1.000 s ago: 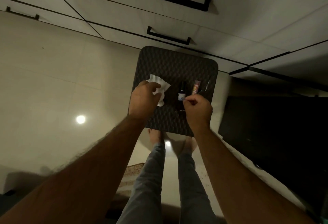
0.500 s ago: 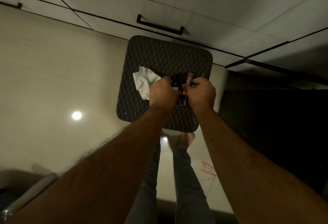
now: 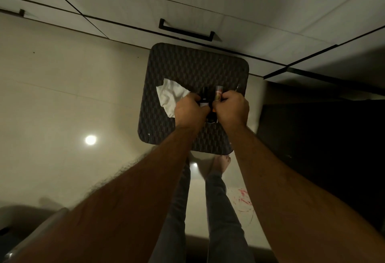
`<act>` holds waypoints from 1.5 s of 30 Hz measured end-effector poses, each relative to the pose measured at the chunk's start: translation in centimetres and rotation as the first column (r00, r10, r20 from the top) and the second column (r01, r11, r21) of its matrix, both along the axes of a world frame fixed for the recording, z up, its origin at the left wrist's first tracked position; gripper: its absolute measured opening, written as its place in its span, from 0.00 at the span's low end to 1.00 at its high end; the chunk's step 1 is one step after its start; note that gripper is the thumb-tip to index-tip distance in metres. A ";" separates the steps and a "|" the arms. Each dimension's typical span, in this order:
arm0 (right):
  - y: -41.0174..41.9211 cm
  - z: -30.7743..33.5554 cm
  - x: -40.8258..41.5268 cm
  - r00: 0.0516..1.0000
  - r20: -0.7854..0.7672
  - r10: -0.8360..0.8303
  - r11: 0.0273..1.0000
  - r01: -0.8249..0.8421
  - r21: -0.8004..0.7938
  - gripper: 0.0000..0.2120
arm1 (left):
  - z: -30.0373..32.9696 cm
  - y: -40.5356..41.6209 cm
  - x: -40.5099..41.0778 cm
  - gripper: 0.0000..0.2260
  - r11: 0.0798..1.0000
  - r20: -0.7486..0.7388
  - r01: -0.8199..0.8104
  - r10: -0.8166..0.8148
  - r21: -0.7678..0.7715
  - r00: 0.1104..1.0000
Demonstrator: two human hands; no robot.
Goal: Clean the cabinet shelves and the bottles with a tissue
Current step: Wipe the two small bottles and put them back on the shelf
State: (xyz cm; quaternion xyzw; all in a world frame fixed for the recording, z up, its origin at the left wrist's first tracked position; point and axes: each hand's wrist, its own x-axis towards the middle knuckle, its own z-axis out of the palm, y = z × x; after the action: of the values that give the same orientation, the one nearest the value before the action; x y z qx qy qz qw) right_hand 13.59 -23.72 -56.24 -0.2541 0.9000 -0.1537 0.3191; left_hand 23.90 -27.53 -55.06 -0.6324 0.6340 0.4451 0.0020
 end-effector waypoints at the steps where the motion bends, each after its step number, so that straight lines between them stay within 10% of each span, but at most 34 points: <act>1: 0.1 0.1 -0.1 1.000 0.016 -0.011 1.000 0.011 -0.011 0.07 | 0.2 0.0 0.1 0.12 1.000 -0.012 -0.005 0.005 0.005 1.000; 12: 3.7 5.8 -1.4 0.879 0.367 -0.306 0.919 0.374 -0.129 0.04 | 5.8 0.5 1.8 0.14 0.997 -0.181 -0.068 0.076 0.046 0.981; 21: 8.0 14.7 -2.5 0.751 0.618 -0.235 0.834 0.482 -0.269 0.07 | 13.6 5.9 1.6 0.15 0.989 -0.292 -0.118 0.140 0.091 0.946; 34: 21.3 34.6 -5.6 0.771 0.637 0.017 0.785 0.384 -0.486 0.08 | 31.8 19.9 -0.3 0.17 0.955 -0.476 -0.286 0.218 -0.074 0.852; 45: 27.0 45.0 -9.1 0.834 0.550 -0.050 0.605 0.463 -0.648 0.11 | 44.6 21.9 -4.0 0.15 0.938 -0.570 -0.153 -0.056 -0.312 0.820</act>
State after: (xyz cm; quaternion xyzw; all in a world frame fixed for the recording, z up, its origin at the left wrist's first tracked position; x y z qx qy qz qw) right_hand 4.48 3.27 -11.22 -0.1804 0.6697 -0.6196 0.3674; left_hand 19.92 -5.64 -10.48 -0.4765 0.6567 0.4958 -0.3097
